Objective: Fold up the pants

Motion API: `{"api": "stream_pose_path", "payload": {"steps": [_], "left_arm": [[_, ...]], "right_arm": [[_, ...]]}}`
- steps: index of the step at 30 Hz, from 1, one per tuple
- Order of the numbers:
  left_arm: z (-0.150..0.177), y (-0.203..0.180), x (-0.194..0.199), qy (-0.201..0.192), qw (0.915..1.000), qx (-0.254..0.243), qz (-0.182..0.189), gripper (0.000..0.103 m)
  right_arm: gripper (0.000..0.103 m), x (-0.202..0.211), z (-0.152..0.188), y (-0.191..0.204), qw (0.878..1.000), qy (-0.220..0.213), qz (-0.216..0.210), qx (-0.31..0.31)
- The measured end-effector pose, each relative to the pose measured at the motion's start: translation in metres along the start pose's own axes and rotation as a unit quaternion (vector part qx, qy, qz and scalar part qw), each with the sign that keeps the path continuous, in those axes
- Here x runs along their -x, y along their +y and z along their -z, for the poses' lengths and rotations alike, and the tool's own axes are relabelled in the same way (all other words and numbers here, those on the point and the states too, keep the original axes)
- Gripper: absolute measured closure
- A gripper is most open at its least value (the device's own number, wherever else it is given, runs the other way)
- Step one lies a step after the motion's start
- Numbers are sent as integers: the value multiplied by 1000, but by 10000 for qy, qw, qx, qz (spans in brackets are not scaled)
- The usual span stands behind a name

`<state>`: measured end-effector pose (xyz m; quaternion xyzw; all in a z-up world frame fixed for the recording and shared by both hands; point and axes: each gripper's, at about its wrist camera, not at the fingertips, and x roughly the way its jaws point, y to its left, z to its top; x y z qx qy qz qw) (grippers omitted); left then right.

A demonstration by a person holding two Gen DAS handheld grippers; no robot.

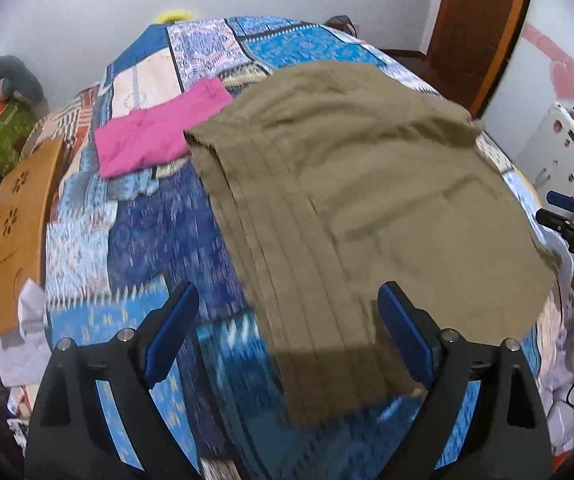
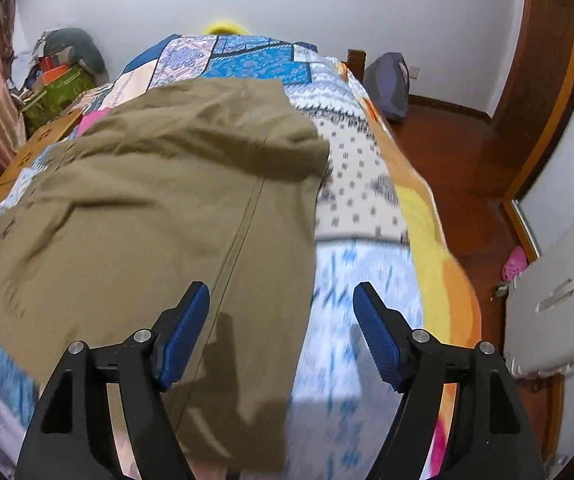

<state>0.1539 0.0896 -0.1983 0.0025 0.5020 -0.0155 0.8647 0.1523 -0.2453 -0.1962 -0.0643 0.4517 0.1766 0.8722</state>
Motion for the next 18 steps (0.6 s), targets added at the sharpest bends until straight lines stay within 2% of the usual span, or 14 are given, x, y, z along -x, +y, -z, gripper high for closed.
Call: {"api": "stream_pose_path", "payload": {"steps": [3,6,8,10,11,13,14,18], "left_arm": [[18,-4,1,115,9998,48,165,11],[32,-16,0,35,9999,-107,-36,14],[38,-25,3,-103,9994,-286,-161,22],[39,-30,6,-187,9990,-384,-158,33],[40,-33,7,-191,9989,-408,-126,40],[40,-34,7,-228,9985,-449,-214,42],[40,-34,7,-239,9984,-460,-214,43],[43,-23,5,-199,9996,-221,-6,44]], "right_arm": [[32,-2,15,1,9996,129,-182,-169],[35,-14,26,0,9978,394,-344,-405],[52,-20,30,-2,9956,406,-612,-582],[61,-25,29,-2,9939,430,-767,-664],[70,-26,29,2,9937,435,-799,-651],[80,-28,27,7,9933,467,-877,-595],[83,-28,29,10,9939,473,-846,-533],[85,-31,31,12,9939,533,-795,-542]]}}
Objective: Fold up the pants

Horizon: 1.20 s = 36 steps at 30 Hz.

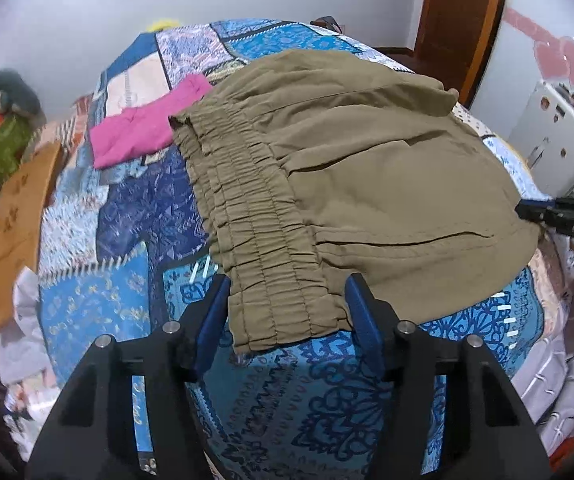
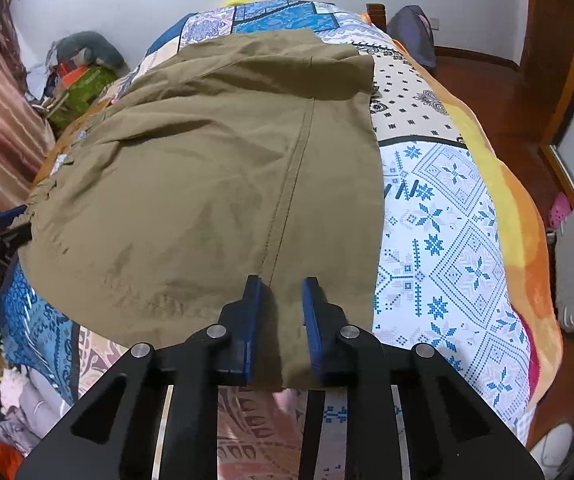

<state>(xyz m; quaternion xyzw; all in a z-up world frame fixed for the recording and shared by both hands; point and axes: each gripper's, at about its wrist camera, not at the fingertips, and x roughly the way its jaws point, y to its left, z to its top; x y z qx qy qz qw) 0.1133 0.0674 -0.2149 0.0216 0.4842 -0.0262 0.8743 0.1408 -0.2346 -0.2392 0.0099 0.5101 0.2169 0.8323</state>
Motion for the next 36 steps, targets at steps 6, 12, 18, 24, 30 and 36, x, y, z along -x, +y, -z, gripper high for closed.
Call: {"api": "stream_pose_path", "payload": {"steps": [6,12,18,24,30,36], "left_arm": [[11,15,0,80,9993,321,187,43],[0,15,10,98,9996,213,184,43],[-36,33,30,-299,9990,316,88,30],[-81,65,9,-372,9967,726,-16,29],[-122,91,-34,-267,9947,983,-124,29],[-150,113,-84,4,9912,1323,29,29]], "right_arm": [[89,7,17,0,9999,31,-97,-82],[88,14,4,5,9998,136,-16,106],[65,33,-30,4,9988,-343,166,303],[49,35,-81,5,9950,-847,219,483],[44,16,-130,8,9908,-1082,315,748],[44,-29,-179,-4,9909,-952,471,823]]}}
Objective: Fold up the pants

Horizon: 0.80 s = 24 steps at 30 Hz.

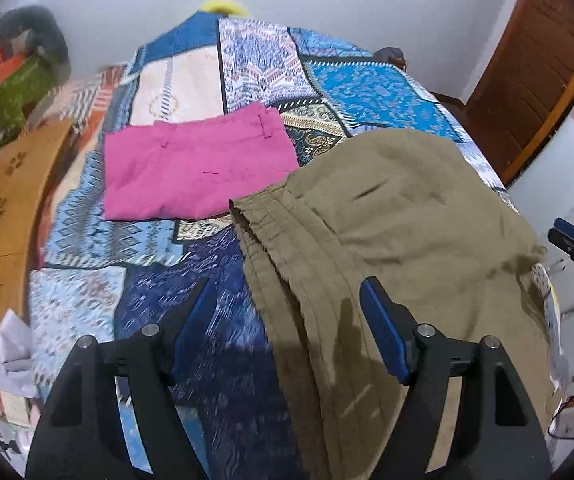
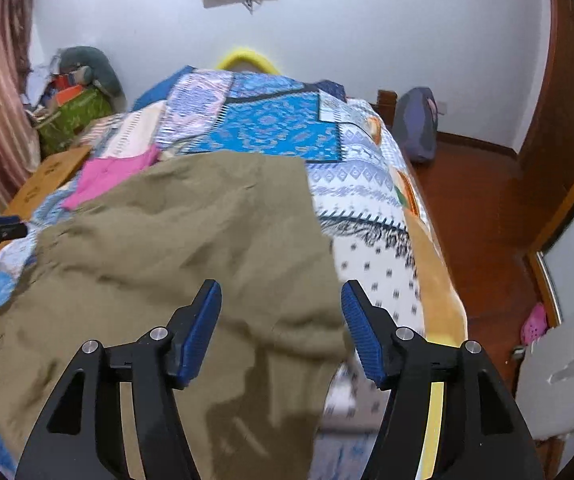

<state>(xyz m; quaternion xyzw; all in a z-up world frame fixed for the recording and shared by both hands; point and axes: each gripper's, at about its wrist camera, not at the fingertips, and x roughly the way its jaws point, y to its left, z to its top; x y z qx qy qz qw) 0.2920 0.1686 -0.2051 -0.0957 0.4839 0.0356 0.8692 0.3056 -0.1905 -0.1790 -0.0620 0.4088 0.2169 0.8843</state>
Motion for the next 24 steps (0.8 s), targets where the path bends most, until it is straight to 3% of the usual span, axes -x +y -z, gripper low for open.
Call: {"api": "stream_pose_path", "payload": {"steps": [9,17,21,24], "left_arm": [[-40,15,-55,73,9994,-96,-317,29],[-52,55,-103,437,9961,707,282,29],[-55,57,-109,494,9945,790,477,29],[-57,52,-110,502,9957,640,433,29]], "right_arm": [[44,-60,-60,-13,9998,85,-170,66],[44,-124,-97,-12,9987,407,-279,100],[44,-159,-103,-8,9958,862,-287,135],[44,-172,-108,-7,9951,913,-367,120]]}}
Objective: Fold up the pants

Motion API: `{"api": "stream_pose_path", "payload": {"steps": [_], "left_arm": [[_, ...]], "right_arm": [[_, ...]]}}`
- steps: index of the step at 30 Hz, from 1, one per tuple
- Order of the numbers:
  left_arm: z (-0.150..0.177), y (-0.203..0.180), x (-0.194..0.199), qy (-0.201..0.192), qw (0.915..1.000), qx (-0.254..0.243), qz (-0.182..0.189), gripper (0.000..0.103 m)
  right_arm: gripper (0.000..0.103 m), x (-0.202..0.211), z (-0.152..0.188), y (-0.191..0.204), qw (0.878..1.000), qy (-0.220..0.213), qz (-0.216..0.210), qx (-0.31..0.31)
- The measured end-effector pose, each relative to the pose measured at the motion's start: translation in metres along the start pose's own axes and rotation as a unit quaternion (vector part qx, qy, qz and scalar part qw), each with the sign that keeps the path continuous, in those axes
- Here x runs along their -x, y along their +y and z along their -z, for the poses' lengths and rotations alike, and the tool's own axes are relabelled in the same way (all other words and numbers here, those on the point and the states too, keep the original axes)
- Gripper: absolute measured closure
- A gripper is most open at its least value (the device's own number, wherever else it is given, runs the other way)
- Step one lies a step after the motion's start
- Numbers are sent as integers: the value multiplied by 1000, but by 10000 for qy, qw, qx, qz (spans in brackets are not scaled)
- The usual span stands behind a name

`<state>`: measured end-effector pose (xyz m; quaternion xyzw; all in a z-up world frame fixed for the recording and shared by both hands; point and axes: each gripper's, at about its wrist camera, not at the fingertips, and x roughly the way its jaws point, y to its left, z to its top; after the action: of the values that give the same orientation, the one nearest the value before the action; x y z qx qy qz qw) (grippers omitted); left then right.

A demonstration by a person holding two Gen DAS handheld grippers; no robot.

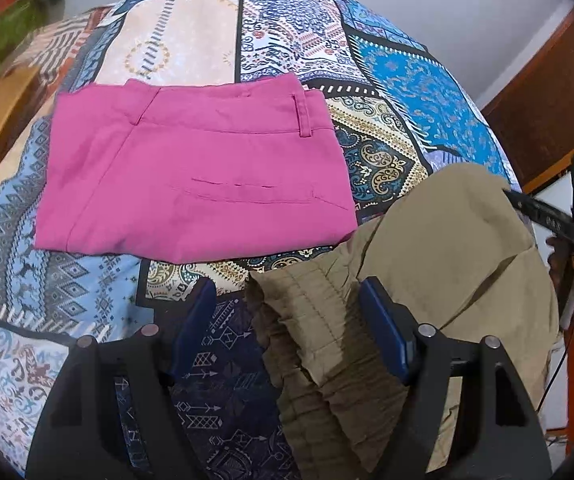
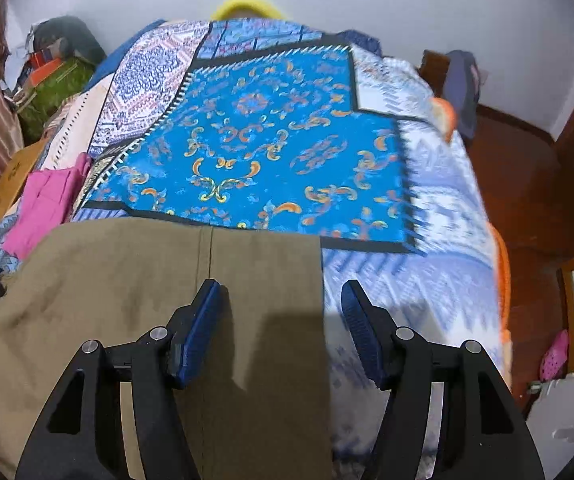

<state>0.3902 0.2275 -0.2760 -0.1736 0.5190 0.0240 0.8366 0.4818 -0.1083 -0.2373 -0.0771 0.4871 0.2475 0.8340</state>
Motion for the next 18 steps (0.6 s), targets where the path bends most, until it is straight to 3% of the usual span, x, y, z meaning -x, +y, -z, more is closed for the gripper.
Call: {"api": "stream_pose_path", "payload": {"steps": [3,6,11,16,18], "left_arm": [[-2,-3,0,-26,9999,-94,-91,28],[-3,-6,2,-7,9999,-77,121,27],[-1,-17,-2,10,9993,-322,-184,23],[-4,-8,-12,196,9997,-95,97,23],[-5,-5,-16,222,9994,-119,222,30]], "right_arm": [[43,-4,-5,2,10000,28,-33,34],[43,-5,-6,3,10000,-20,-13,65],[59,-4,-4,11,9997,-165,60,152],[80,-6,-7,14,9991,-230,285,234],[88,-6,-7,11,9989,-242,331,223]]}}
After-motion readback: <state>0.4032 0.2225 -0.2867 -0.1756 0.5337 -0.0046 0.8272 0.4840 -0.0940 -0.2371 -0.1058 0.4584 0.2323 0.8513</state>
